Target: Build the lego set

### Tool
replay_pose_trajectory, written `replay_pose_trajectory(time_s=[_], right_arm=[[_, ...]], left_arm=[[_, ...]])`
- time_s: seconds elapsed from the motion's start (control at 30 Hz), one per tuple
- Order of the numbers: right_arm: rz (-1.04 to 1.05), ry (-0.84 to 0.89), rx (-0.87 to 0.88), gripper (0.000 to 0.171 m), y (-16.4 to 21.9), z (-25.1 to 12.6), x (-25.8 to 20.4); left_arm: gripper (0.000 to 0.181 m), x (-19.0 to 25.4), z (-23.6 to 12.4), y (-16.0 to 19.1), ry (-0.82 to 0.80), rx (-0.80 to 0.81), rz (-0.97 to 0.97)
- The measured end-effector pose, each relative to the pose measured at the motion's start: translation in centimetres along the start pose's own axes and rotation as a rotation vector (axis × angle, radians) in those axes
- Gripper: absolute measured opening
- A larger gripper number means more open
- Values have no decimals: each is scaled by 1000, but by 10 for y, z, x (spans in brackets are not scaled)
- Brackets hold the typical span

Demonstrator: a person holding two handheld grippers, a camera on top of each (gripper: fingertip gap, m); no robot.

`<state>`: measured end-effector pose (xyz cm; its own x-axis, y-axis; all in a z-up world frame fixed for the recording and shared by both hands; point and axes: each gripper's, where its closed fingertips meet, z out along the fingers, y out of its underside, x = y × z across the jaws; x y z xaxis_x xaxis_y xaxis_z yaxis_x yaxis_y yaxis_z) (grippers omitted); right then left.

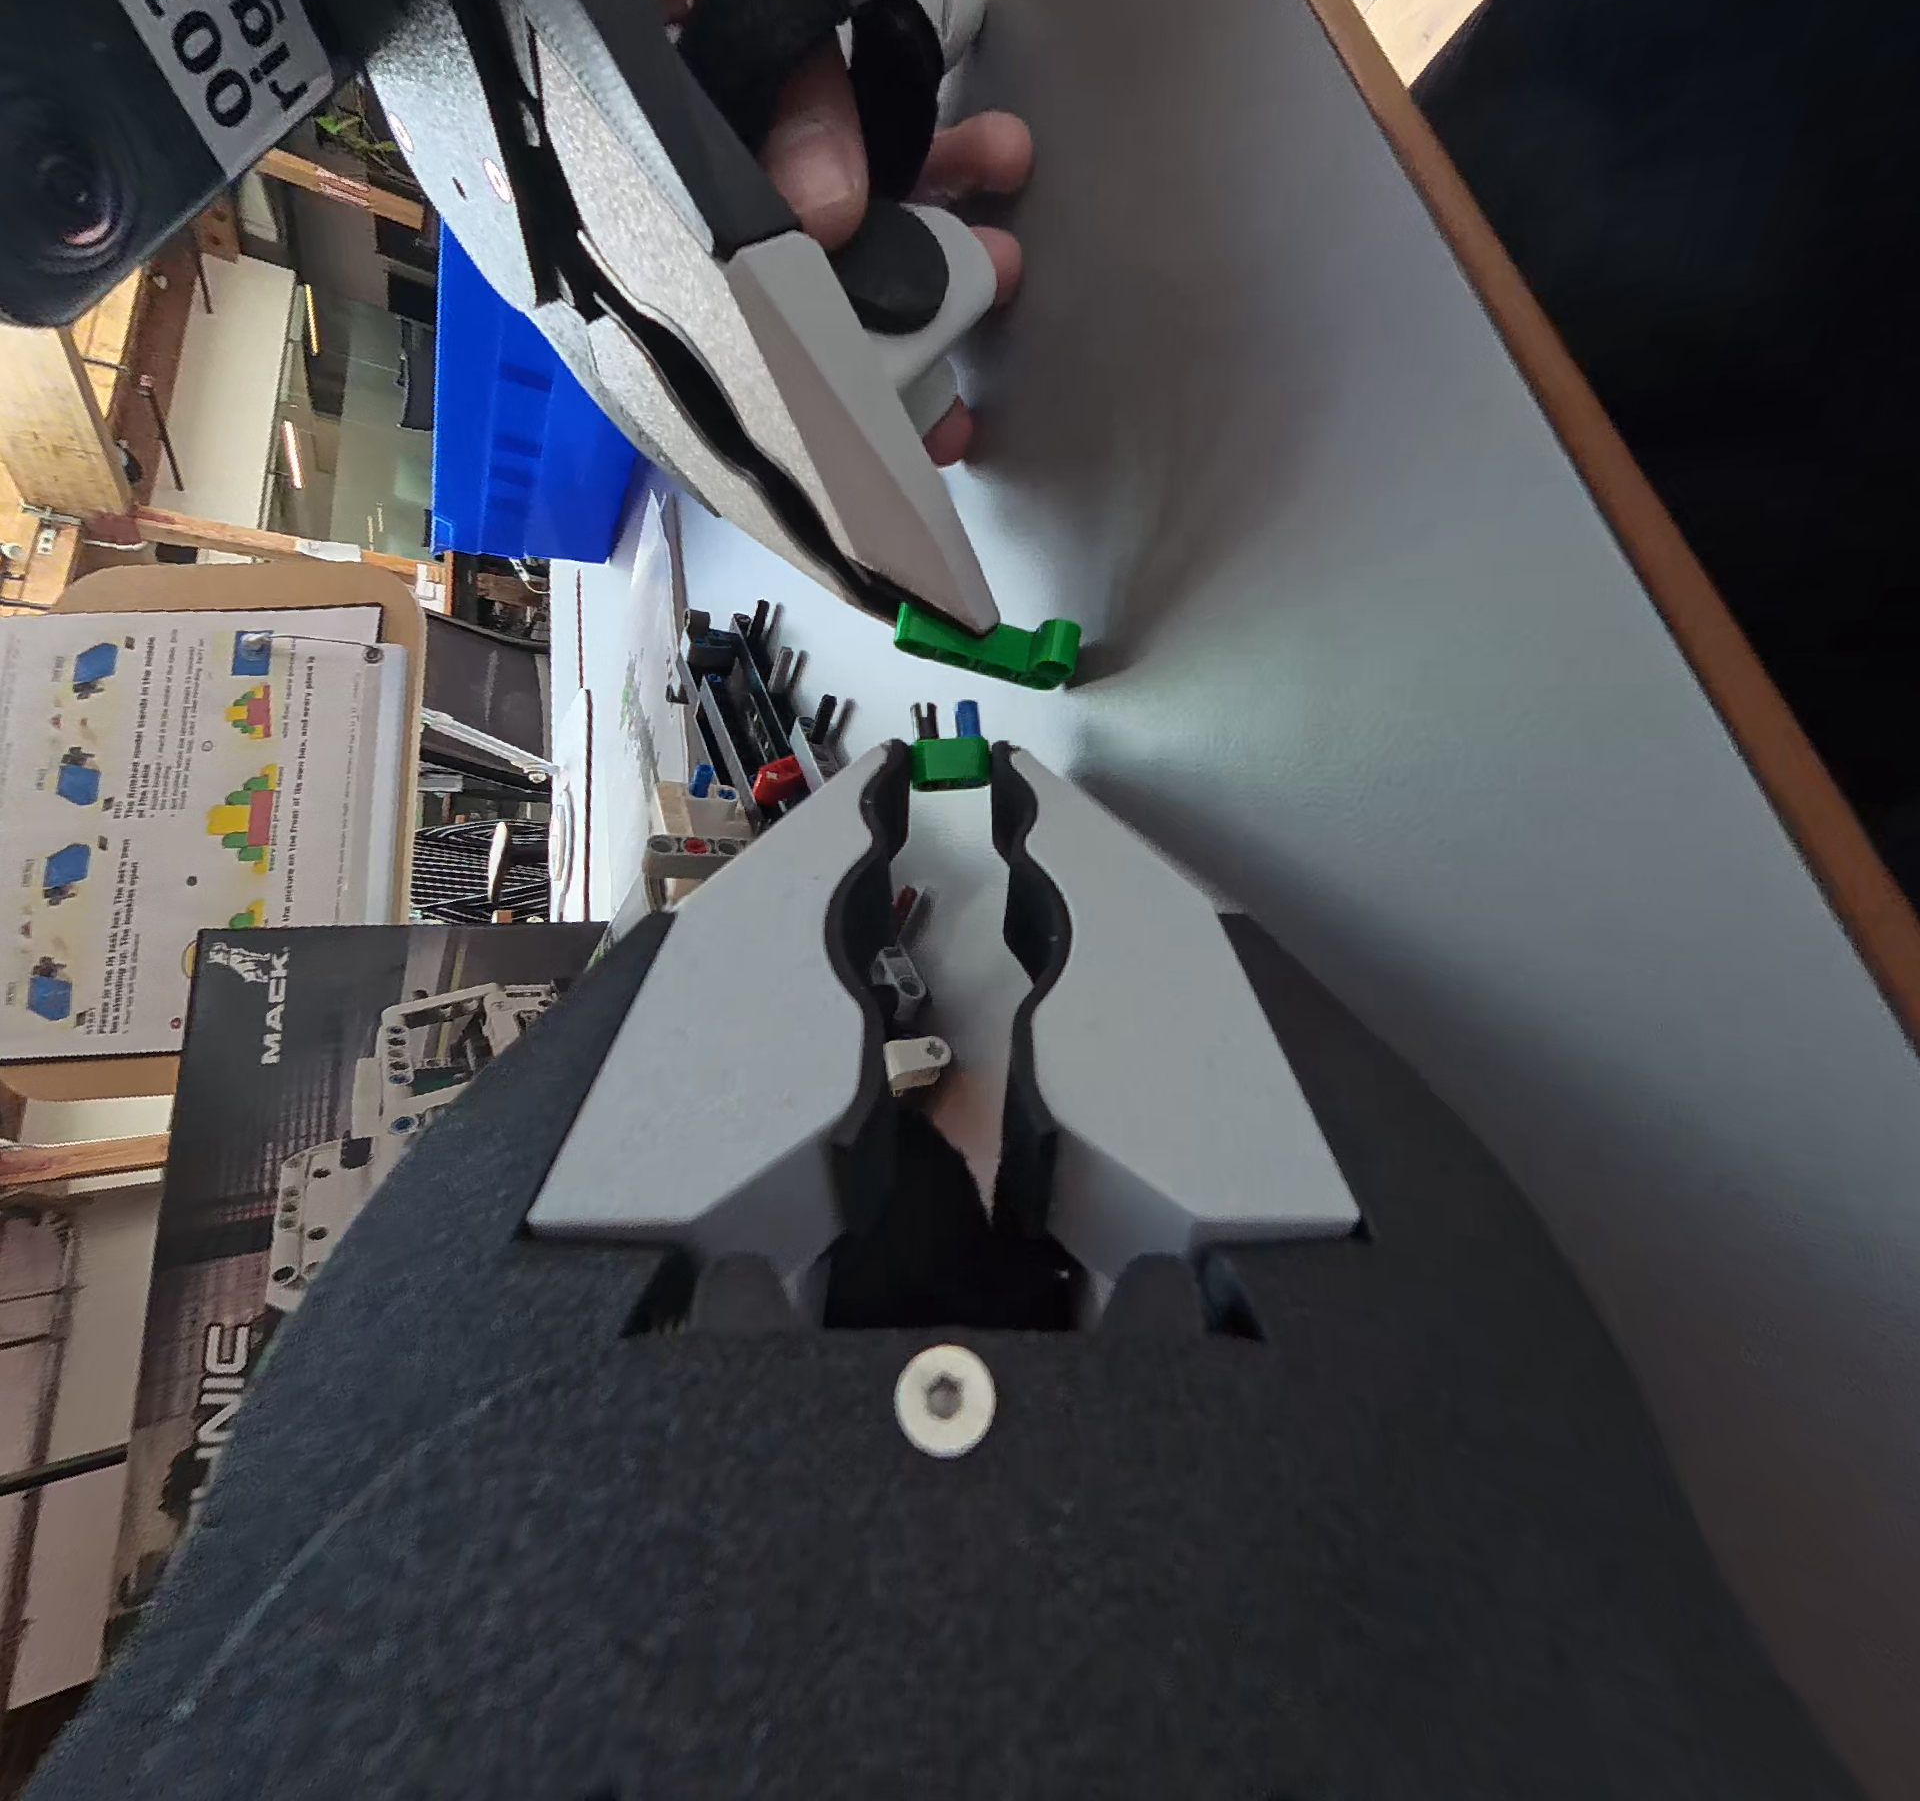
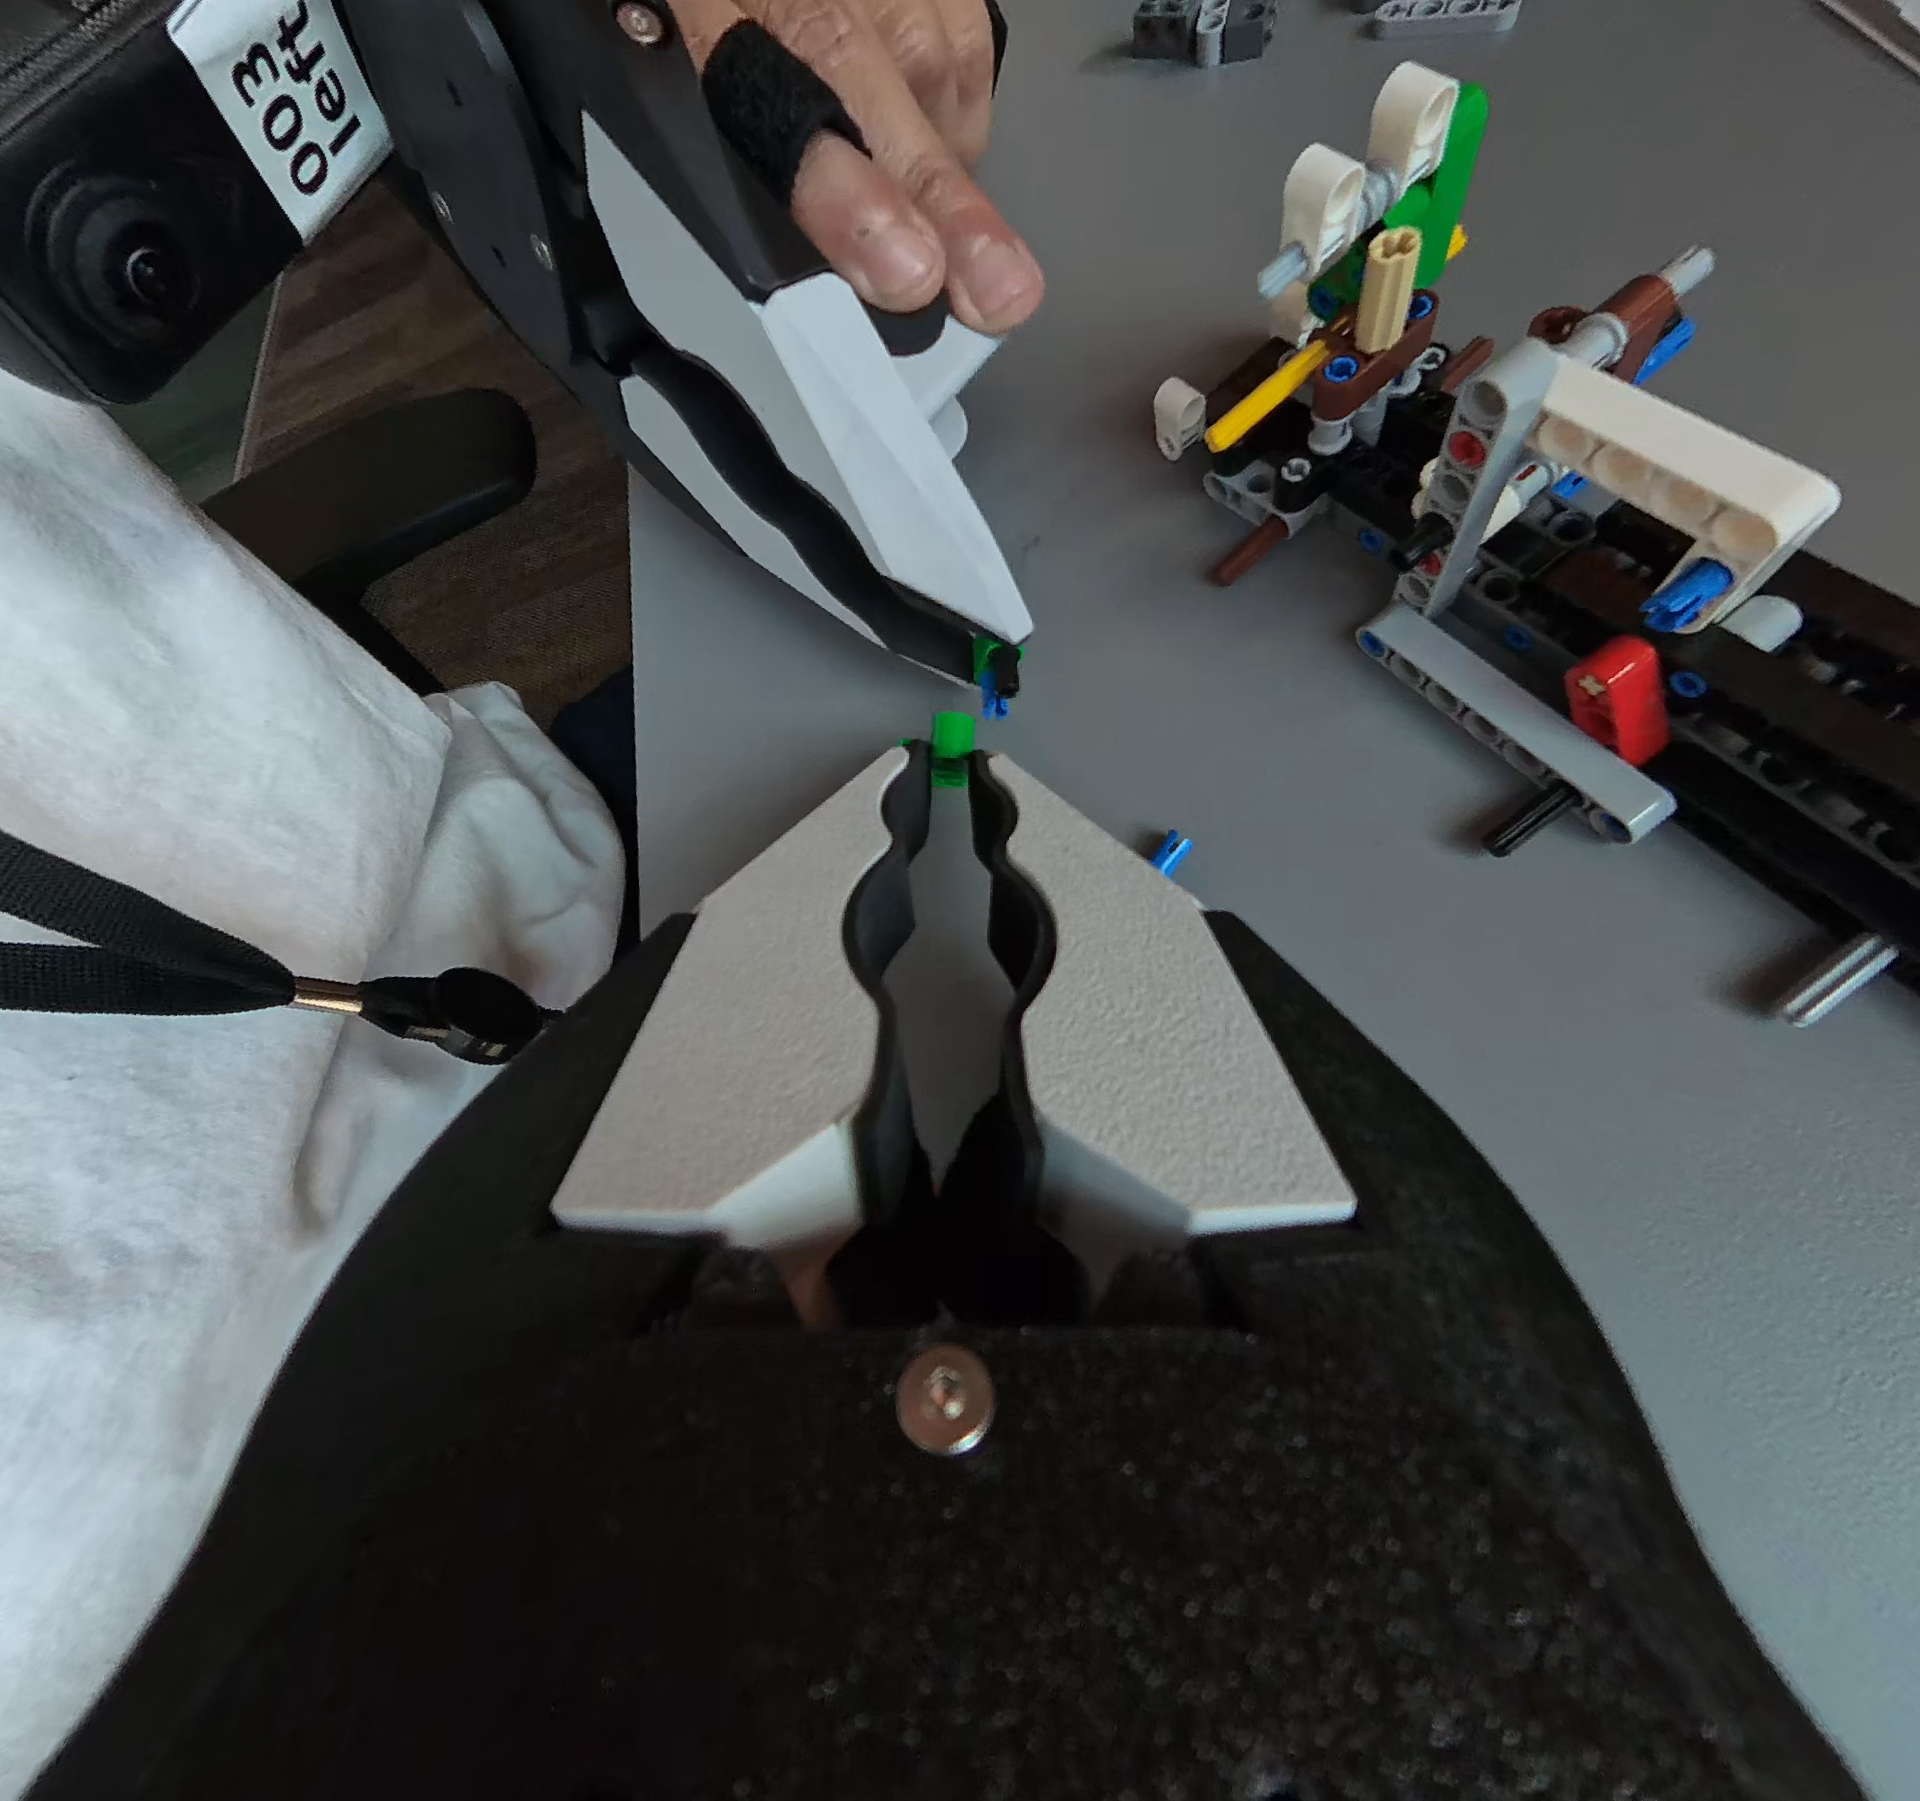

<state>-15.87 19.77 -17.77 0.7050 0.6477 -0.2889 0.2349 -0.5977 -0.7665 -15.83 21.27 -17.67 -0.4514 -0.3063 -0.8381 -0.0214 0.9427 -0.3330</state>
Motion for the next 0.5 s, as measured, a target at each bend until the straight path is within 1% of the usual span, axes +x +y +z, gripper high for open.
replay_pose_trajectory(time_s=[0.03,0.13,0.33,0.43,0.5], right_arm=[[8,2,2,6,0,0,0],[46,19,12,6,0,0,2],[104,18,17,6,4,-3,2],[142,-16,14,6,5,-3,1],[181,-44,13,6,5,-3,1]], left_arm=[[14,0,0,0,-11,-3,20],[14,-2,1,1,-21,11,64],[14,-3,2,-13,60,136,-87],[14,-2,1,-13,66,141,-80],[14,8,-3,-14,129,154,-112]])
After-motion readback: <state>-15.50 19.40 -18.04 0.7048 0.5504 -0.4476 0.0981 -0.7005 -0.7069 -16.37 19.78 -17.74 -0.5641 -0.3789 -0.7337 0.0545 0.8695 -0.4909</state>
